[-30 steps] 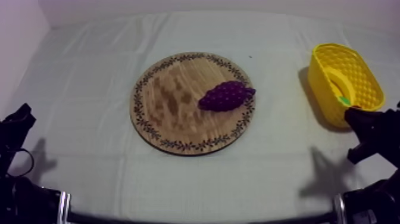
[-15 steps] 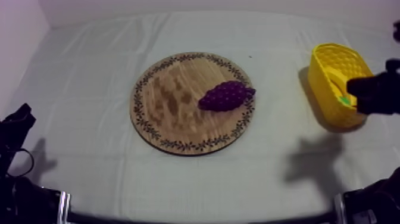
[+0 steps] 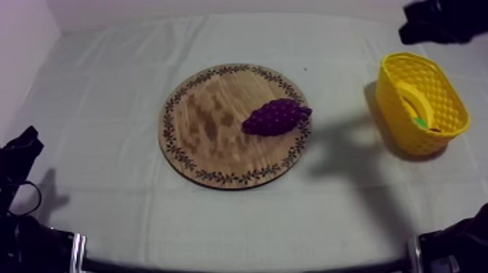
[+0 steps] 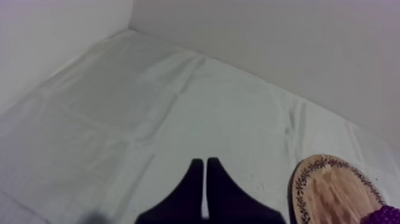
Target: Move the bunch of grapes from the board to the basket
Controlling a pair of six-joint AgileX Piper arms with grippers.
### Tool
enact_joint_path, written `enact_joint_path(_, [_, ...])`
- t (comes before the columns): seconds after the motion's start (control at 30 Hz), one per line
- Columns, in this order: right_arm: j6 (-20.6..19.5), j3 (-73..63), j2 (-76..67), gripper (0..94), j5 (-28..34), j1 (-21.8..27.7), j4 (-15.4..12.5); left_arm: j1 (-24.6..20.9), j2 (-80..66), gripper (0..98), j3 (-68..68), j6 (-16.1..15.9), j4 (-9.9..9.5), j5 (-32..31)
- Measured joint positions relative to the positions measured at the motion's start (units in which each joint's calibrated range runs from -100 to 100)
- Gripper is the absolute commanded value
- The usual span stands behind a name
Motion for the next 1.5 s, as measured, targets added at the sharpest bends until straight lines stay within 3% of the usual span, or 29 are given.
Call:
enact_joint_path(0.23, [-2.02, -14.84, 14.86, 0.3, 9.18, -2.50, 1.63, 0.00, 0.00, 0.0, 0.00, 0.00, 0.00, 0.00])
enact_joint_path(0.57, [-5.90, -26.78, 30.96, 0.3, 10.66, -5.15, 2.63, 0.00, 0.00, 0.0, 0.00, 0.00, 0.00, 0.00])
enact_joint_path(0.77, [-3.95, -29.67, 33.67, 0.3, 10.30, -5.55, 2.71, 0.00, 0.00, 0.0, 0.00, 0.00, 0.00, 0.00])
enact_joint_path(1.0, [6.27, -30.71, 33.11, 0.6, 9.20, -5.60, 0.44, 0.00, 0.00, 0.0, 0.00, 0.00, 0.00, 0.00])
enact_joint_path(1.23, [23.15, -28.51, 32.36, 1.3, 9.14, -5.60, -2.12, 0.00, 0.00, 0.0, 0.00, 0.00, 0.00, 0.00])
enact_joint_path(1.5, [39.64, -26.97, 31.66, 3.7, 9.22, -6.50, -2.22, 0.00, 0.00, 0.0, 0.00, 0.00, 0.00, 0.00])
